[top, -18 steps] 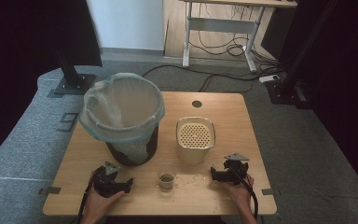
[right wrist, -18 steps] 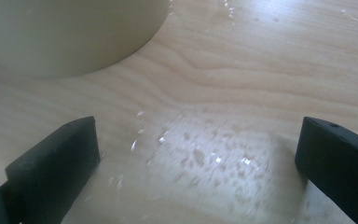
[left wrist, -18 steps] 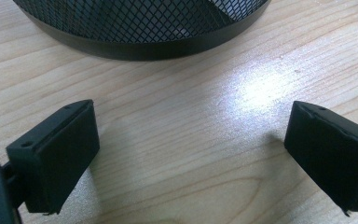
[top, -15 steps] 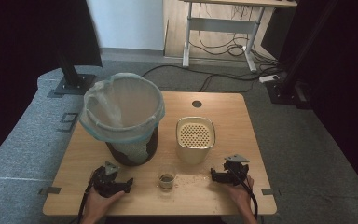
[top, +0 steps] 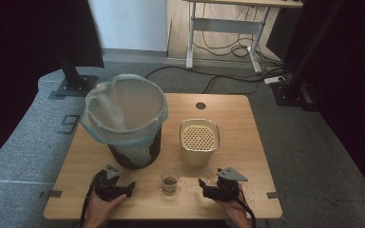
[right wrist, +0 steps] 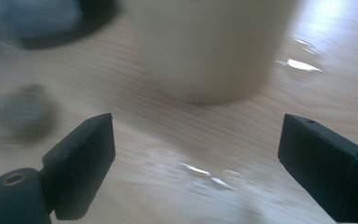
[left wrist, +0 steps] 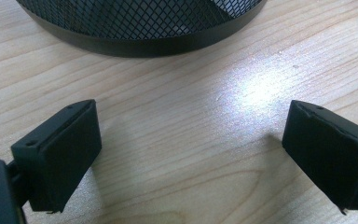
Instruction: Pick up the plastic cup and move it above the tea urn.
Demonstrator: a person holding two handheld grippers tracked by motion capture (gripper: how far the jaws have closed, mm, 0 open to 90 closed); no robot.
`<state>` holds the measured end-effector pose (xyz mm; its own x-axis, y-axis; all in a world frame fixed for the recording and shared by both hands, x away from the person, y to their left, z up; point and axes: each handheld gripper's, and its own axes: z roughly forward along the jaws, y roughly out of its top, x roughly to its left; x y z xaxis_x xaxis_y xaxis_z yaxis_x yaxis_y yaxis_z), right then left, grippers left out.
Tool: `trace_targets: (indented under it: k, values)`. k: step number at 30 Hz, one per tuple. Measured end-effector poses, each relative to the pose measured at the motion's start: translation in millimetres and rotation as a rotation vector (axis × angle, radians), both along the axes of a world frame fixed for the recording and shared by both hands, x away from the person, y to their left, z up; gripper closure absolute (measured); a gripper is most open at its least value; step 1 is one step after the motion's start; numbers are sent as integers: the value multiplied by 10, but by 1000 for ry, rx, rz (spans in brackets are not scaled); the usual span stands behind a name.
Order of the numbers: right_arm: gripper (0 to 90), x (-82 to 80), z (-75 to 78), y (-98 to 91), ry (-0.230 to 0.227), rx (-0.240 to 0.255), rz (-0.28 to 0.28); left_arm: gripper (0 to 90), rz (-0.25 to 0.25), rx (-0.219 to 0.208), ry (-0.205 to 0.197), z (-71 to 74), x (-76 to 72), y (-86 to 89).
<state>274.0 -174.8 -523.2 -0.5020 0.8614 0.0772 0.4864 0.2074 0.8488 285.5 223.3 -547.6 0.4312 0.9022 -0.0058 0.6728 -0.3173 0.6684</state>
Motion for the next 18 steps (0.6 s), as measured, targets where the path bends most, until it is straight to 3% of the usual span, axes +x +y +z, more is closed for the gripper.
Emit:
trace_targets:
  k: [3, 9, 18]
  values:
    - [134, -55, 28, 131, -14, 23, 53, 39, 1, 1, 2, 1, 2, -2]
    - [140, -132, 23, 363, -15, 16, 144, 40, 0, 0, 1, 0, 1, -4]
    - [152, -160, -1, 536, -18, 25, 210, 40, -1, 0, 2, 0, 1, -5]
